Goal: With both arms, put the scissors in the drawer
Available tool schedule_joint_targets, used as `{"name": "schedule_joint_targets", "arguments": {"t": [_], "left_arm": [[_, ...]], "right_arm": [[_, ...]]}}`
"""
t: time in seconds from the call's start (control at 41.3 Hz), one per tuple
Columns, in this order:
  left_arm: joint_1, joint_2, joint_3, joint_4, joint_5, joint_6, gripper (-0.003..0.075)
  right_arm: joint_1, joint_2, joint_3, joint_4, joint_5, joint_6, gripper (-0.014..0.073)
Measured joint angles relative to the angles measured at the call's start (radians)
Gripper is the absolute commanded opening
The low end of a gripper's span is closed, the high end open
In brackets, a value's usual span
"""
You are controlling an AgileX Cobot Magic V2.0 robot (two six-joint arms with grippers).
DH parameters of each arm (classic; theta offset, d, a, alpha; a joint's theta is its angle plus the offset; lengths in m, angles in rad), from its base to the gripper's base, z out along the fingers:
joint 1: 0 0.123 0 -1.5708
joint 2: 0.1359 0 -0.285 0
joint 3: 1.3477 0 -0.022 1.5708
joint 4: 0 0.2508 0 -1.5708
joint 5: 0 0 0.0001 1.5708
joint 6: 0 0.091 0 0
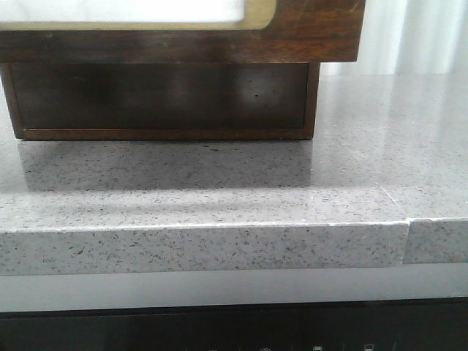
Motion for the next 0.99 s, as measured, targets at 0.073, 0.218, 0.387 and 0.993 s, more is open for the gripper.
{"name": "schedule_joint_targets", "arguments": {"t": [0.073,0.218,0.387,0.993], "left_arm": [[0.000,0.000,0.000,0.000,0.000,0.000,-0.0018],[0.000,0.000,0.000,0.000,0.000,0.000,-0.0020],[0.000,0.000,0.000,0.000,0.000,0.000,-0.0020],[0.044,-0.041,0.058,0.000,-0.017,0.000,-0.0020]], "right_arm": [[0.000,0.000,0.000,0.000,0.000,0.003,-0.0067],[0.000,0.000,0.000,0.000,0.000,0.003,-0.0069],[0.000,0.000,0.000,0.000,-0.002,0.003,-0.0069],[0.000,0.000,0.000,0.000,-0.002,0.003,-0.0069]]}}
